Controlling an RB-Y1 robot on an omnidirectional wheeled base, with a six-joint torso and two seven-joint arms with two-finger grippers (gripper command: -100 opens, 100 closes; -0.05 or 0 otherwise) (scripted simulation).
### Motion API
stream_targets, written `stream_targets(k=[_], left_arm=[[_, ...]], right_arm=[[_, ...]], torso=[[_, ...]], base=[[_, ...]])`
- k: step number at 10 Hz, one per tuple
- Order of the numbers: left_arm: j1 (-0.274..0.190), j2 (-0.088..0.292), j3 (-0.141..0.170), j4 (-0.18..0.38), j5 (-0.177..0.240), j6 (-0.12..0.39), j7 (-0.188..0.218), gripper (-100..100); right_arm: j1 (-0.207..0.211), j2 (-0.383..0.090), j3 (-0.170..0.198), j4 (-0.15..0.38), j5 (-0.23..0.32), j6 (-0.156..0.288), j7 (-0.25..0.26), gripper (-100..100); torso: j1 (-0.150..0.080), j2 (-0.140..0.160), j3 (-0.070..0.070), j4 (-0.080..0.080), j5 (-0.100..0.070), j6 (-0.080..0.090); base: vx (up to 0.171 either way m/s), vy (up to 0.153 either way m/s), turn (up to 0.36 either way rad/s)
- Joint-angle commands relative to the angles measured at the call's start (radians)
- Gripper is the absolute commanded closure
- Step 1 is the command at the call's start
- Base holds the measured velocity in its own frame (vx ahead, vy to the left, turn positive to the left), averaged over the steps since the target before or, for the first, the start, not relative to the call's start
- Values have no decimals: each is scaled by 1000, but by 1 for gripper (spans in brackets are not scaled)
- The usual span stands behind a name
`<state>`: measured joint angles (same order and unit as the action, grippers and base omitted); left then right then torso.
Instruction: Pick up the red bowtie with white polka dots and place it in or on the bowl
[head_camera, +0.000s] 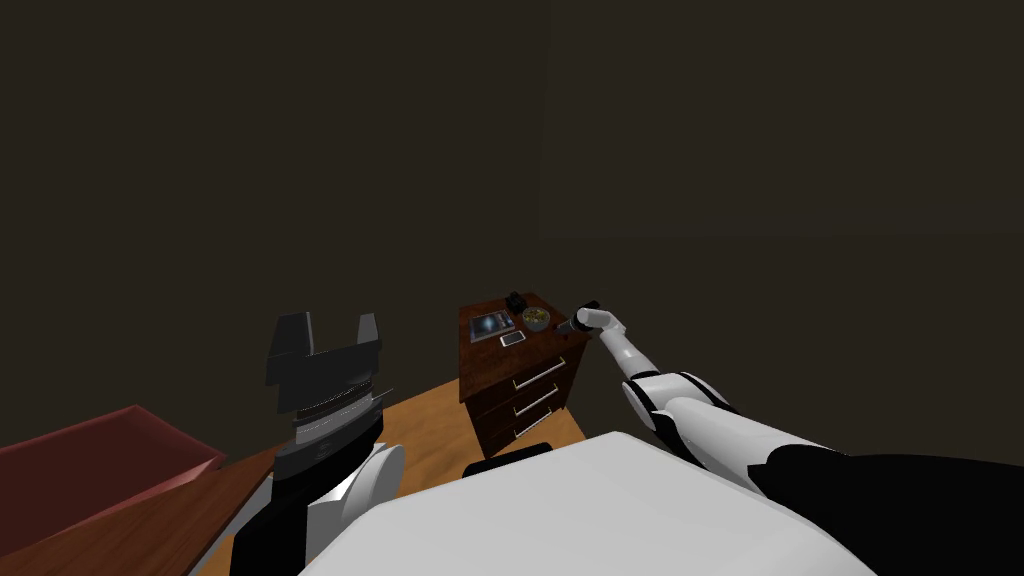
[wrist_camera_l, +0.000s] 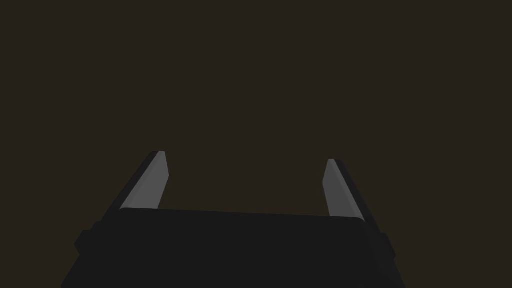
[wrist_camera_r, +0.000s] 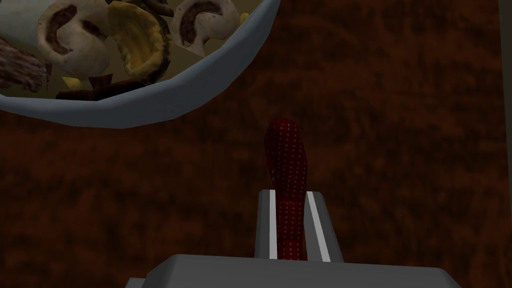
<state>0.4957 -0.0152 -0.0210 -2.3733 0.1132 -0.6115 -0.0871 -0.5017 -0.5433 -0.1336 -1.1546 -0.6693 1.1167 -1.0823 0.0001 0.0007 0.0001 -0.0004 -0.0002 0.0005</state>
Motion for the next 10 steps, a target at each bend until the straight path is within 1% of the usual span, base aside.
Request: stream_targets(k=[1,3,4,5,8,9,10], left_arm=[[0,0,0,0,0,0,0,0],[0,0,0,0,0,0,0,0],[0,0,0,0,0,0,0,0],[0,0,0,0,0,0,0,0],[0,0,0,0,0,0,0,0],[0,0,0,0,0,0,0,0],[0,0,0,0,0,0,0,0]], right_arm=[[0,0,0,0,0,0,0,100],[0,0,0,0,0,0,0,100],[0,0,0,0,0,0,-1,0],[-3,-9,17,-19,3,10,-36,100],[-8,-21,40,-43,7,21,-84,100],[-10,-27,51,-54,9,27,-108,100],[-10,-24,45,-47,7,24,-92,100]], torso=[[0,0,0,0,0,0],[0,0,0,0,0,0],[0,0,0,0,0,0],[0,0,0,0,0,0],[-2,2,1,1,0,-1],[-3,3,2,1,0,0],[-3,4,2,1,0,0]], base=[[0,0,0],[0,0,0],[0,0,0],[-10,-20,67],[-39,-40,60],[-49,-47,45],[-20,-21,14]])
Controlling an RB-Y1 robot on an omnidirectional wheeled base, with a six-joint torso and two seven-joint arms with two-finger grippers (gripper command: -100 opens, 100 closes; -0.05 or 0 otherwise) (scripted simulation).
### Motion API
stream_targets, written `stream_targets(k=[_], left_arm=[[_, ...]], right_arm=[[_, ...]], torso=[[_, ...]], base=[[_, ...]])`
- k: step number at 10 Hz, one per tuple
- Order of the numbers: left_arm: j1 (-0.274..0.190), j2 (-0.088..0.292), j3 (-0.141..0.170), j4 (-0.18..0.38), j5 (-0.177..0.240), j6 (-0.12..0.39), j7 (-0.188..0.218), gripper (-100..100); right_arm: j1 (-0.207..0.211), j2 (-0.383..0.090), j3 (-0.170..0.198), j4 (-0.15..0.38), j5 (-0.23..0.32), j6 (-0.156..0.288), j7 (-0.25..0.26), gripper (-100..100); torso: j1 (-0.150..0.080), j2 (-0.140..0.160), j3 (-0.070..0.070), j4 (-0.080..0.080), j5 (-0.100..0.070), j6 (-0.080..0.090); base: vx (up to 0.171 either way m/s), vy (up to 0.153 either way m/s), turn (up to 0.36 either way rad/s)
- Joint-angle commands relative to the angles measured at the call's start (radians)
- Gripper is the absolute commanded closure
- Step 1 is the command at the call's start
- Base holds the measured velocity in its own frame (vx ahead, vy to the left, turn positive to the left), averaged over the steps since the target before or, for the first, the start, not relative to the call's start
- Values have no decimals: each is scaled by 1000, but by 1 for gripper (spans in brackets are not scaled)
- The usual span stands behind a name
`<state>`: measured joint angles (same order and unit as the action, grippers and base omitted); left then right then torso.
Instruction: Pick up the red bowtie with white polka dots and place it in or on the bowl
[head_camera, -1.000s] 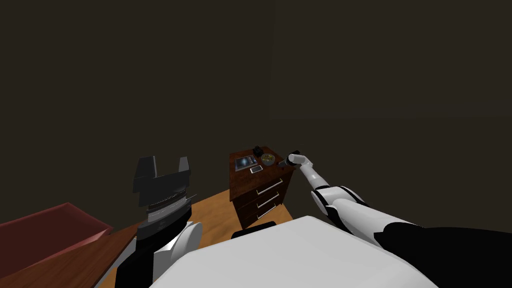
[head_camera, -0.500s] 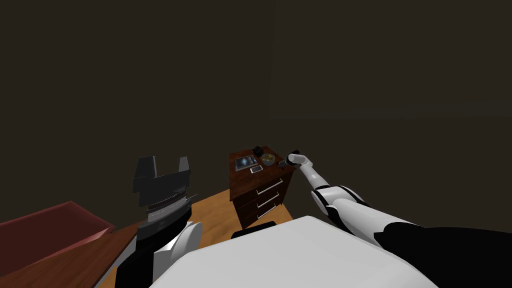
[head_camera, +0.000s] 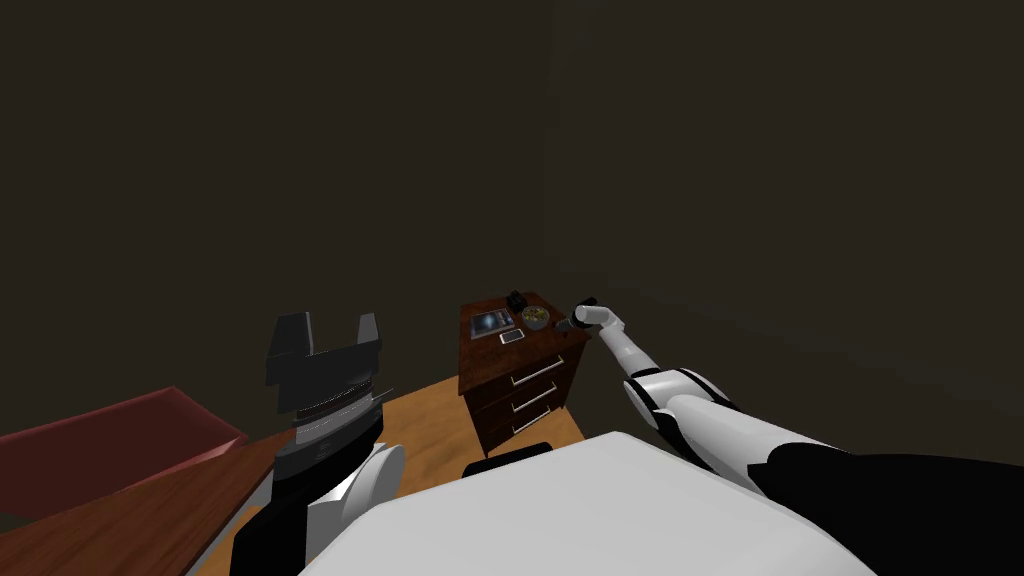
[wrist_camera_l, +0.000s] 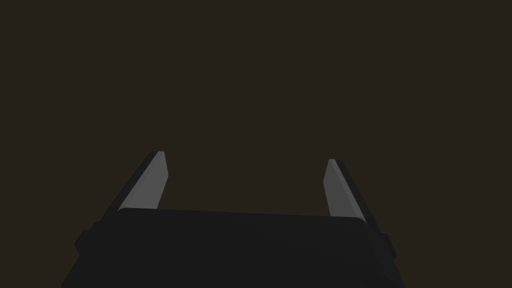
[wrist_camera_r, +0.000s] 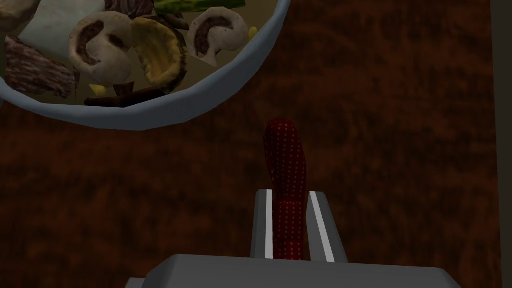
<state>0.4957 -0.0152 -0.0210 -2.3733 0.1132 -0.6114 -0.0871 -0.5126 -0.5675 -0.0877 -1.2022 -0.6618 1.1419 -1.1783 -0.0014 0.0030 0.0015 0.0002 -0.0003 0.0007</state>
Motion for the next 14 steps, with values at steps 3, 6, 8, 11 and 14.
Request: stream_targets(k=[3,6,8,11,14], left_arm=[[0,0,0,0,0,0,0,0],[0,0,0,0,0,0,0,0],[0,0,0,0,0,0,0,0],[0,0,0,0,0,0,0,0],[0,0,0,0,0,0,0,0]], right_arm=[[-29,-12,18,-35,24,22,-35,100],[-79,-37,48,-89,59,60,-95,100],[-107,-56,63,-114,72,85,-128,100],[-146,-93,77,-139,75,134,-183,100],[-171,-125,82,-153,68,181,-233,100]], torso=[[6,1,1,1,2,-1],[9,6,4,2,3,0],[9,6,4,3,3,0],[7,2,2,2,3,-2],[4,-2,-1,1,2,-1]], base=[[-43,50,-24],[-99,74,-9],[-81,55,41],[-29,18,119],[17,-14,120]])
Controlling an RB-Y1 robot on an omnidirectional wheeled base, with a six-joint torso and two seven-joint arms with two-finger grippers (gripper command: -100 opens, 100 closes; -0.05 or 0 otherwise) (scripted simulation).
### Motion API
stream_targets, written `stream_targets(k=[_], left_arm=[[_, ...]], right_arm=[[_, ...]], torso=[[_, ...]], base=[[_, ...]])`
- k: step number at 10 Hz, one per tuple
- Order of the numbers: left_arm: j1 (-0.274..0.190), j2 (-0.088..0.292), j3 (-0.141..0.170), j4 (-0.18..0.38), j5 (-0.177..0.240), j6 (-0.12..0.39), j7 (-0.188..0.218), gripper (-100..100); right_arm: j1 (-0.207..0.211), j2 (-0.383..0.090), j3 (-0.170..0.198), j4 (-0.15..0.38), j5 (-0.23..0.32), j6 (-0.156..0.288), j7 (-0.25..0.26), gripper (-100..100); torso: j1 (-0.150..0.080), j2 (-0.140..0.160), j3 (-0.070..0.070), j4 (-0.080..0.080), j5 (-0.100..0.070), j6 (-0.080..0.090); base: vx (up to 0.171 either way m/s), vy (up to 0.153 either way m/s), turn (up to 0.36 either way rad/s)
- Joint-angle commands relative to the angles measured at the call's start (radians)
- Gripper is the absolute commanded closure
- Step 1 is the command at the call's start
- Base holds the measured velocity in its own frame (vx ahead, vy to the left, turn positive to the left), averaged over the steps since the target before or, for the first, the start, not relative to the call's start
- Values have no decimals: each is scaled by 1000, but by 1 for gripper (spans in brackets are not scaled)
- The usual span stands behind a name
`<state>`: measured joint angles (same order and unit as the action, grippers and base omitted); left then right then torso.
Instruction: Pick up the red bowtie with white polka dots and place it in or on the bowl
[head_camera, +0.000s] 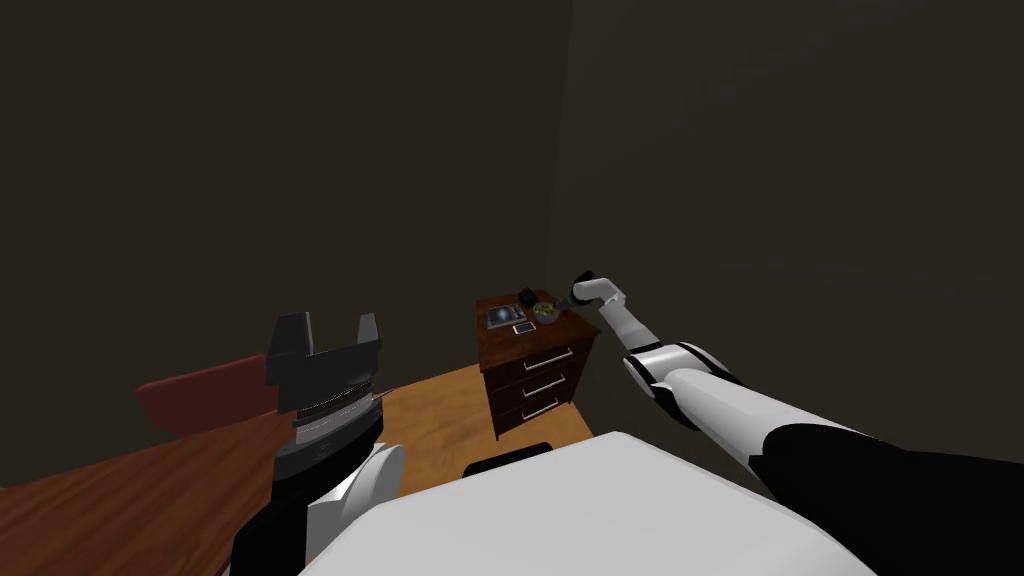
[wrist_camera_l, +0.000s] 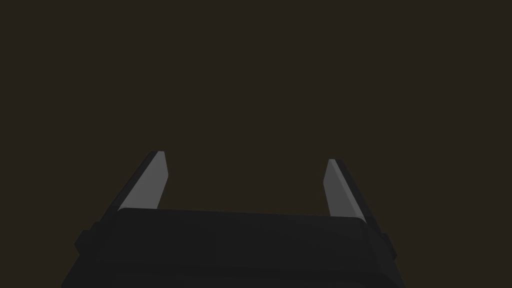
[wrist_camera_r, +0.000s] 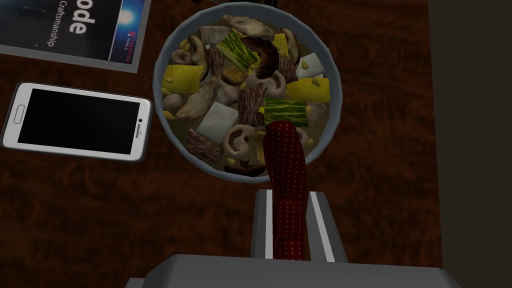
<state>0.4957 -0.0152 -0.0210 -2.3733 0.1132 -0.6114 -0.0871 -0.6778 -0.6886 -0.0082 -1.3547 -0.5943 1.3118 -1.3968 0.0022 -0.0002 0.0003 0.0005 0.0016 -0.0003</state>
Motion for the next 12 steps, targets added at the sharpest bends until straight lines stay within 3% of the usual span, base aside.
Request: stream_targets(k=[1,8,9,10,12], left_arm=[[0,0,0,0,0,0,0,0],[0,0,0,0,0,0,0,0],[0,0,0,0,0,0,0,0],[0,0,0,0,0,0,0,0],[0,0,0,0,0,0,0,0]], right_arm=[[-13,-16,0,-1,-6,31,-34,100],[-39,-77,-42,16,-68,159,-158,100],[-36,-71,-37,7,-60,149,-149,100],[-37,-71,-37,7,-61,152,-153,-100],[-37,-71,-37,7,-61,152,-153,-100]], torso=[[0,0,0,0,0,0],[-3,-8,-5,-3,-2,-1],[-3,-8,-5,-3,-2,0],[-2,-5,-4,-3,-2,1],[-1,-1,-1,-2,-2,1]], base=[[53,-32,155],[90,-44,169],[44,-27,38],[9,-4,-2],[0,0,0]])
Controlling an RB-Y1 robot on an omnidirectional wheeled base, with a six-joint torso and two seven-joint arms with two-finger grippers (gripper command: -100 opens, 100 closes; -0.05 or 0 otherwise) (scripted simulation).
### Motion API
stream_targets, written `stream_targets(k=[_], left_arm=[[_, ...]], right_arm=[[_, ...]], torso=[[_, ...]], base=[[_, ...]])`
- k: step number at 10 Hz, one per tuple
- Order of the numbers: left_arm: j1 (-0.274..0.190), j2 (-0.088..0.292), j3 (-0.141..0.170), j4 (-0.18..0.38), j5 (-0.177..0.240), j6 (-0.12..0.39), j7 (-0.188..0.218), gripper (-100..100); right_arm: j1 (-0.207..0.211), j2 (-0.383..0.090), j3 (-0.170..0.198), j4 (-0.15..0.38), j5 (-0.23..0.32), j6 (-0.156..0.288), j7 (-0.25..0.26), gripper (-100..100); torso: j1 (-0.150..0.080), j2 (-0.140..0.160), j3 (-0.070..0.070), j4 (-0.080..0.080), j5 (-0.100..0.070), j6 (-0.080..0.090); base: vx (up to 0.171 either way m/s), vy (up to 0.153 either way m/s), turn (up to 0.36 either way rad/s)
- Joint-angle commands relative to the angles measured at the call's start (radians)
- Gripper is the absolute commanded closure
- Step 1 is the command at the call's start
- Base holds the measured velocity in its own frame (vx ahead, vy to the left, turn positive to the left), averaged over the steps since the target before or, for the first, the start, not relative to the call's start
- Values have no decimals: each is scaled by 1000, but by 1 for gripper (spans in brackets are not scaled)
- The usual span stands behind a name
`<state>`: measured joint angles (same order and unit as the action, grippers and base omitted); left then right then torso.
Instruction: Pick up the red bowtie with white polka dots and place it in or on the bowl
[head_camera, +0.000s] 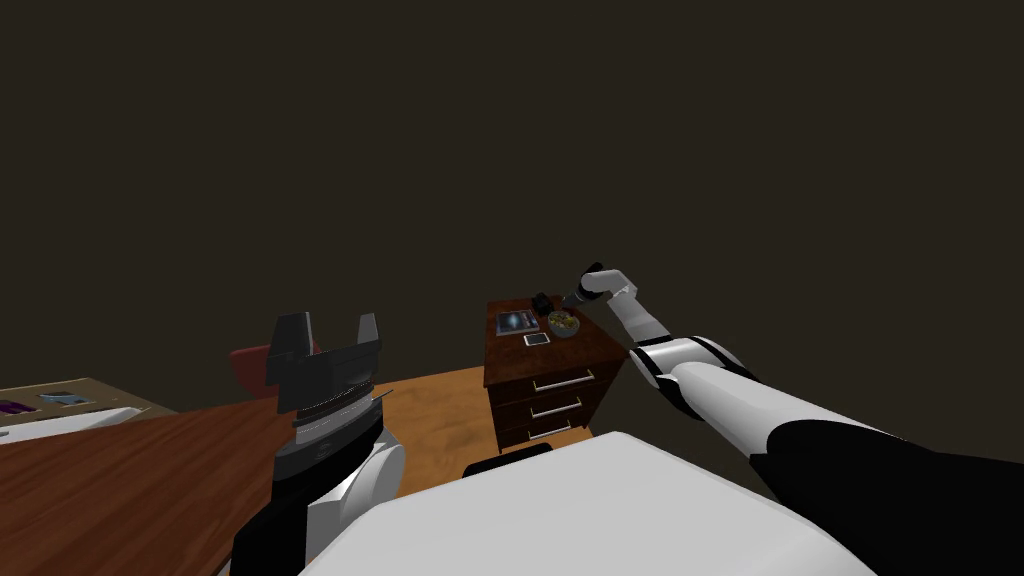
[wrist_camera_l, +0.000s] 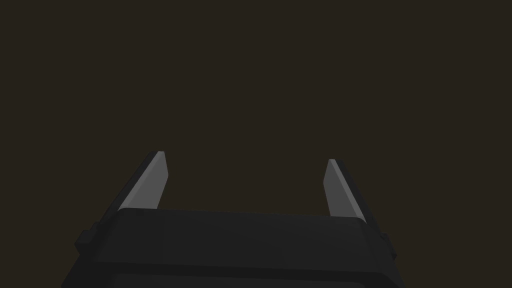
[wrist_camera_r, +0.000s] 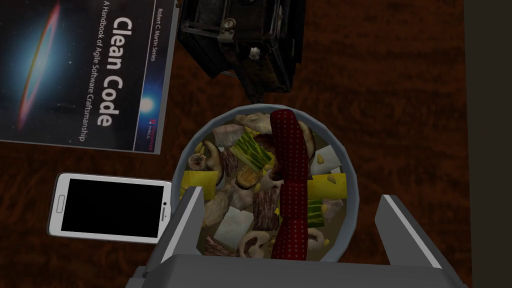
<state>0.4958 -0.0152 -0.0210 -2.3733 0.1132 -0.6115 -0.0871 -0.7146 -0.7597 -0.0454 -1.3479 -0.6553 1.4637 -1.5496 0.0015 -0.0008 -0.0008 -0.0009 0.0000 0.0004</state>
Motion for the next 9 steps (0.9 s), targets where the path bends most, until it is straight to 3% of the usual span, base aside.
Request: stream_targets(k=[1,2,3,4,9], left_arm=[[0,0,0,0,0,0,0,0],[0,0,0,0,0,0,0,0],[0,0,0,0,0,0,0,0],[0,0,0,0,0,0,0,0],[0,0,0,0,0,0,0,0]], right_arm=[[0,0,0,0,0,0,0,-100],[0,0,0,0,0,0,0,-100],[0,0,0,0,0,0,0,0],[-13,-14,1,-18,-9,28,-19,-100],[-65,-72,6,-88,-45,139,-93,-100]], torso=[[0,0,0,0,0,0],[0,0,0,0,0,0],[0,0,0,0,0,0],[0,0,0,0,0,0],[-2,0,0,0,0,0]], base=[[0,0,0],[0,0,0],[0,0,0],[0,-15,50],[1,-35,48]])
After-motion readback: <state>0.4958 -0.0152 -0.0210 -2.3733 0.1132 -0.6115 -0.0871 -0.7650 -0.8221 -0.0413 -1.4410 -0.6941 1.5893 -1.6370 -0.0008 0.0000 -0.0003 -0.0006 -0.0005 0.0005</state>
